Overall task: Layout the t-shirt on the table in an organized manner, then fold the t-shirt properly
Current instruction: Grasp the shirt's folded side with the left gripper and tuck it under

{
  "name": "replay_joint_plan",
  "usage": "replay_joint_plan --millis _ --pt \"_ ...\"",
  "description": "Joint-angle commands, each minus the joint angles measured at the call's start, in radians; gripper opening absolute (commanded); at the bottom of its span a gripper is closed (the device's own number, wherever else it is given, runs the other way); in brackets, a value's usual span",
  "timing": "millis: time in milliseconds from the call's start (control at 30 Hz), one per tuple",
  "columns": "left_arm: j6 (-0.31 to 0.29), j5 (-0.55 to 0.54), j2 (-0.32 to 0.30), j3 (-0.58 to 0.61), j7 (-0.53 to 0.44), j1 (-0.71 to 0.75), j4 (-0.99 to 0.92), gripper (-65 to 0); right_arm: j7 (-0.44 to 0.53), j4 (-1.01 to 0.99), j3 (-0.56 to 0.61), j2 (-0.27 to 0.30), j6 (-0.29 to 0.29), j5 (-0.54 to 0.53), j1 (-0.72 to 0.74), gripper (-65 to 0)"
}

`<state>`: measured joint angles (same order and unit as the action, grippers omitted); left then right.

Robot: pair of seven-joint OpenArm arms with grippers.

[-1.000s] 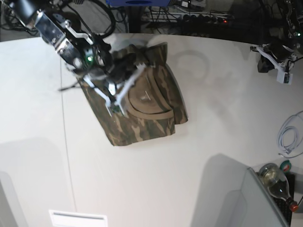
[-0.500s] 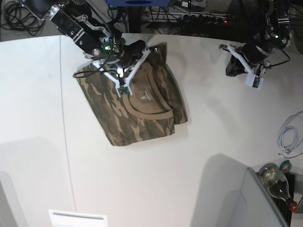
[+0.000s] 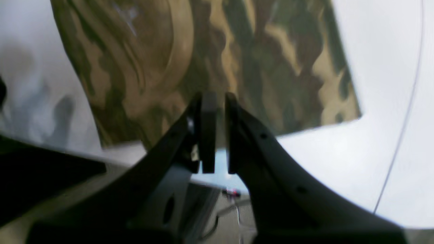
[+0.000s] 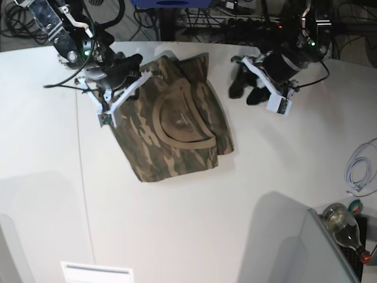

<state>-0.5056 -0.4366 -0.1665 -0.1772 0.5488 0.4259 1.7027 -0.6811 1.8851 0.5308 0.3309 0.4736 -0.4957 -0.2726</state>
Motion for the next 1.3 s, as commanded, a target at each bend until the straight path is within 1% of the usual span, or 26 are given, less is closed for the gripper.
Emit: replay_joint_plan --millis 0,33,67,100,167,200,267,300,433,500,567,767,833,867,900,1000,1033,1133,1267 --pt "-0.011 -0.012 -0.003 -0.003 -0.022 -0.003 0.015 -17.8 0.018 0.02 -0.005 0.015 -0.003 0.006 0.003 -60.2" --pt "-0.031 -0.012 0.009 -0.003 -0.025 -0.005 0.009 -8.9 0.018 0.02 -0.005 0.018 -0.003 0.006 0.002 -60.2" --pt "-0.063 -0.012 0.028 -0.009 -0.026 -0.009 -0.006 -2.5 0.018 0.02 -0.005 0.024 -0.003 0.006 0.0 -60.2" --pt "-0.097 -0.012 0.041 -0.012 -0.026 -0.023 -0.023 0.0 0.018 0.02 -0.005 0.033 -0.003 0.006 -0.003 -60.2" --pt "-0.181 -0.012 0.066 -0.014 -0.025 -0.062 -0.089 0.0 0.018 0.02 -0.005 0.041 -0.003 0.006 -0.009 -60.2" --pt "-0.192 -0.012 0.074 -0.014 -0.025 -0.08 -0.132 0.0 0.018 0.02 -0.007 0.043 -0.003 0.006 -0.011 -60.2" --pt "-0.192 -0.012 0.095 -0.014 -0.025 -0.117 -0.218 0.0 0.014 0.02 -0.008 0.047 -0.003 0.006 -0.012 -60.2" --pt "-0.192 -0.012 0.106 -0.015 -0.025 -0.135 -0.26 0.0 0.016 0.02 -0.007 0.061 -0.003 0.006 -0.012 -60.2" --pt "-0.192 -0.012 0.127 -0.017 -0.029 -0.187 -0.385 0.0 0.016 0.02 -0.013 0.078 -0.003 0.006 -0.012 -60.2" --pt "-0.192 -0.012 0.13 -0.017 -0.029 -0.21 -0.424 0.0 0.016 0.02 -0.015 0.078 -0.003 0.006 -0.012 -60.2" --pt "-0.192 -0.012 0.149 -0.017 -0.029 -0.235 -0.455 0.0 0.016 0.02 -0.016 0.09 -0.003 0.006 -0.012 -60.2" --pt "-0.192 -0.011 0.18 -0.017 -0.029 -0.305 -0.547 0.0 0.016 0.018 -0.018 0.092 -0.003 0.006 -0.012 -60.2" --pt "-0.192 -0.009 0.195 -0.017 -0.046 -0.336 -0.591 0.0 0.018 0.018 -0.018 0.093 -0.003 0.006 -0.012 -60.2" --pt "-0.192 -0.005 0.201 -0.017 -0.062 -0.347 -0.608 -1.2 0.018 0.018 -0.018 0.093 -0.003 0.006 -0.012 -60.2" --pt "-0.192 -0.003 0.204 -0.015 -0.075 -0.356 -0.626 -4.1 0.018 0.018 -0.019 0.099 -0.003 0.006 -0.012 -60.2" --pt "-0.124 -0.001 0.204 -0.003 -0.092 -0.381 -0.666 -14.5 0.018 0.018 -0.039 0.107 -0.003 0.006 -0.014 -60.2" --pt "-0.11 -0.001 0.204 -0.002 -0.092 -0.391 -0.682 -18.6 0.018 0.018 -0.039 0.11 -0.003 0.006 -0.017 -60.2" --pt "-0.106 -0.001 0.203 -0.002 -0.092 -0.421 -0.732 -27.5 0.018 0.018 -0.065 0.112 -0.003 0.006 -0.027 -60.2" --pt "-0.104 0.0 0.2 0.017 -0.085 -0.457 -0.791 -35.5 0.018 0.018 -0.076 0.112 -0.003 0.006 -0.035 -60.2"
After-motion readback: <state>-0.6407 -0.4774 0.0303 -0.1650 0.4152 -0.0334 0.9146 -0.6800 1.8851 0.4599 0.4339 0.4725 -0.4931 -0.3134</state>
